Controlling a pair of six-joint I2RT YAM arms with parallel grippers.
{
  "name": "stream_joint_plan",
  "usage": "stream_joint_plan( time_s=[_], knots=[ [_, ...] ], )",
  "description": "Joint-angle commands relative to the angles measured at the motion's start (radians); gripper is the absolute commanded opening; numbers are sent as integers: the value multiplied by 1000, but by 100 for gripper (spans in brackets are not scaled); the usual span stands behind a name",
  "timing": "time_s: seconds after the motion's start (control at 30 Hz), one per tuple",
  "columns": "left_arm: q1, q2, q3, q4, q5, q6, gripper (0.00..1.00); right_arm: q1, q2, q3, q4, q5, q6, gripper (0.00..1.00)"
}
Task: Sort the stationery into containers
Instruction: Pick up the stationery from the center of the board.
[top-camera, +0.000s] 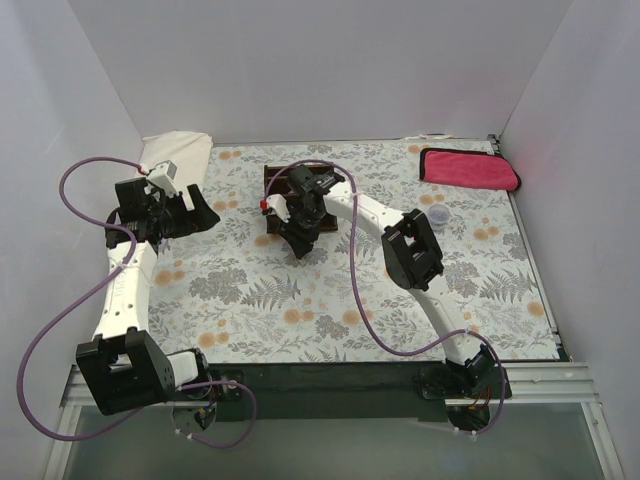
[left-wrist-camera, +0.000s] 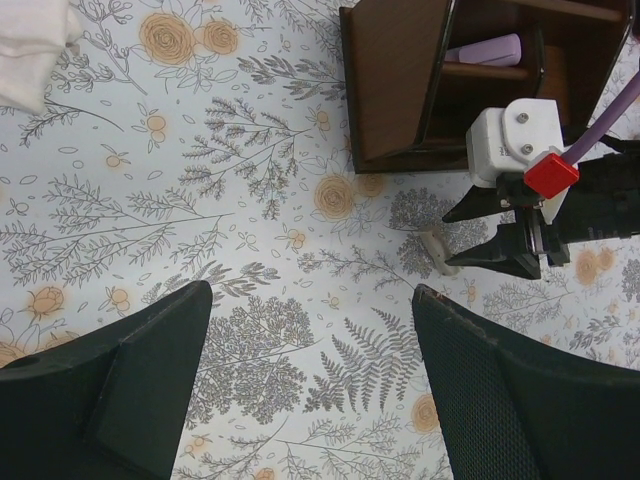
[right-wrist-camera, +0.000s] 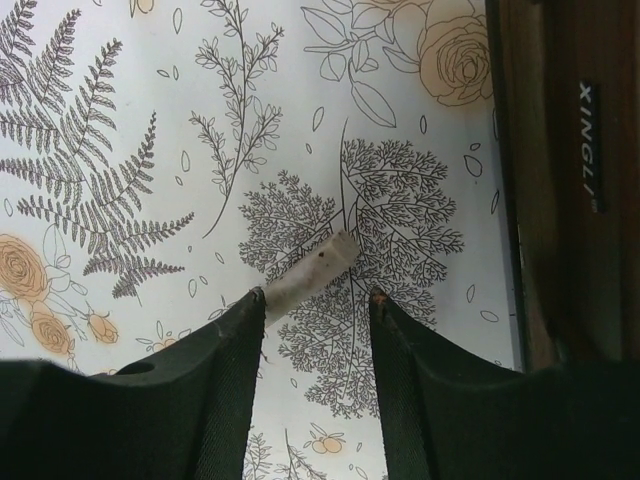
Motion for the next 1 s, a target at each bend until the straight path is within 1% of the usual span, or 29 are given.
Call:
stream_joint_plan(
  time_s=[0.0, 0.07, 0.2, 0.4, 0.6, 0.8, 0.9, 0.97],
  knots=[
    [6, -44, -12, -9, 2, 9, 80, 16, -22, -19, -6, 35, 30, 48],
    [6, -42, -12, -4, 7, 8, 80, 22, -18, -19, -9, 33, 32, 47],
    [5, -39, -4, -3, 7, 6, 80, 36, -27, -16, -6, 12, 56, 51],
    [6, -45, -12, -1, 5, 3, 80, 51, -27, -22, 3, 52, 96, 56],
    [6, -54, -21, -6, 0, 6, 80, 61, -15, -49, 11, 81, 121, 56],
    [5, -48, -22, 2, 7, 0, 80, 70, 2, -85, 55, 154, 215, 57],
    [5, -45, -24, 2, 8, -2, 80, 81, 16, -96, 67, 203, 228, 55],
    [6, -45, -21, 2, 10, -2, 80, 107, 24, -110, 67, 268, 219, 55]
  ],
)
